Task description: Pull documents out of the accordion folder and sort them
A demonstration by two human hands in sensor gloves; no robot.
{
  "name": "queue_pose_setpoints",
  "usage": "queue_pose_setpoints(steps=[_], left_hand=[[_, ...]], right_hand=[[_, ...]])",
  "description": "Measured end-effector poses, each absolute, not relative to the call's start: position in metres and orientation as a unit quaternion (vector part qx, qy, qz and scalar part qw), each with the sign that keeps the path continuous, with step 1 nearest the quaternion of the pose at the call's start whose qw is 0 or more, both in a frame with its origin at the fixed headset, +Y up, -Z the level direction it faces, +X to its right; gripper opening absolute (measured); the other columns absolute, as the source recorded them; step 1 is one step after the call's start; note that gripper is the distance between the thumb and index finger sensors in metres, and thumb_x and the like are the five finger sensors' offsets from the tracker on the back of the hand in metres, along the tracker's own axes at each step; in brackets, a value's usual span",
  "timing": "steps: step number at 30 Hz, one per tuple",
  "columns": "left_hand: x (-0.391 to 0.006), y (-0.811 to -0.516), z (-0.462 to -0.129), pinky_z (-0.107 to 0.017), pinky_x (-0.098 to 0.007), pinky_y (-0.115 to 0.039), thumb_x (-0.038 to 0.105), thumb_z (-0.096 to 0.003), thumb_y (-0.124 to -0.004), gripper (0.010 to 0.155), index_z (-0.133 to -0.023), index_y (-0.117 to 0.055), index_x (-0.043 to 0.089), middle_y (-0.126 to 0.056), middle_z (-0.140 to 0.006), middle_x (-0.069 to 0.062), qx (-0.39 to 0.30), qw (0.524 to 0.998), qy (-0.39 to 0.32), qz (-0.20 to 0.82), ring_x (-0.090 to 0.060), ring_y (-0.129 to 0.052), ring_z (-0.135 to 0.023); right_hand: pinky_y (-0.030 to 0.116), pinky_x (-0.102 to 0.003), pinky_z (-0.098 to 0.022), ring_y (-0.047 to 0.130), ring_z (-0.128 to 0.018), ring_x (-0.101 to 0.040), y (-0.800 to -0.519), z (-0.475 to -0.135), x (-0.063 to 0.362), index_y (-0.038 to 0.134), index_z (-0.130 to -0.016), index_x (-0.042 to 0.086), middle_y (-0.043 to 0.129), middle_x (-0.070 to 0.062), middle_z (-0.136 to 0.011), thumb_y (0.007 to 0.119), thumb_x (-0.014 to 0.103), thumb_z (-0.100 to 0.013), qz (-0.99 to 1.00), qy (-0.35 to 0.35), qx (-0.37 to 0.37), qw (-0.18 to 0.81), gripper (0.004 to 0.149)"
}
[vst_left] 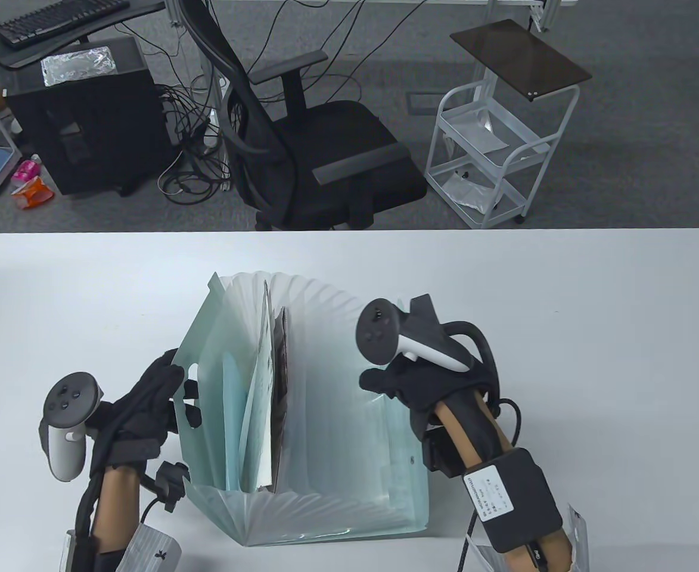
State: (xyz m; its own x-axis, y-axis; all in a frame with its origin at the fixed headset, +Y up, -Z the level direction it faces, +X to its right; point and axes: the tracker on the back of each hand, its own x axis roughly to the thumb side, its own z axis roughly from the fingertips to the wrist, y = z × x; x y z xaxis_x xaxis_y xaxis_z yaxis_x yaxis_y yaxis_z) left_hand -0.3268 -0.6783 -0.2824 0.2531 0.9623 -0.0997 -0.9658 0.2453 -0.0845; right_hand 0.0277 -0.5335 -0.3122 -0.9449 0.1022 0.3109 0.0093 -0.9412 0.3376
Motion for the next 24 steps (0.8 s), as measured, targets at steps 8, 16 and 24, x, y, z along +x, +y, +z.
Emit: queue_pose_setpoints(steps=[8,16,24], left_hand=[[-0.325,-0.679,-0.283,-0.044,-0.047,-0.080,0.051,-0.0683,-0.052,0.066,-0.117,-0.044,0.008,-0.076,-0.094,-0.023,-0.062,0.789,0.008,0.611,-0.021,-0.099,-0.052],[-0.316,-0.676,-0.283,-0.044,-0.047,-0.080,0.051,-0.0684,-0.052,0.066,-0.117,-0.043,0.008,-0.076,-0.094,-0.023,-0.056,0.799,-0.002,0.599,-0.020,-0.099,-0.051],[-0.315,-0.677,-0.282,-0.044,-0.047,-0.080,0.051,-0.0685,-0.051,0.066,-0.117,-0.043,0.007,-0.076,-0.094,-0.023,-0.053,0.795,-0.001,0.604,-0.020,-0.099,-0.051]], right_hand=[[0.079,-0.043,-0.059,0.080,-0.081,-0.040,-0.507,-0.290,-0.058,0.043,-0.100,0.006,0.056,-0.025,-0.102,0.068,0.036,-0.046,0.949,0.152,0.274,0.036,0.066],[0.089,-0.031,-0.051,0.092,-0.070,-0.030,-0.518,-0.293,-0.114,0.046,-0.096,0.001,0.065,-0.027,-0.094,0.068,0.027,-0.047,0.936,0.160,0.289,0.119,0.060],[0.091,-0.031,-0.047,0.095,-0.065,-0.030,-0.557,-0.322,-0.144,0.052,-0.092,0.000,0.070,-0.027,-0.089,0.065,0.019,-0.048,0.941,0.224,0.223,0.121,0.049]])
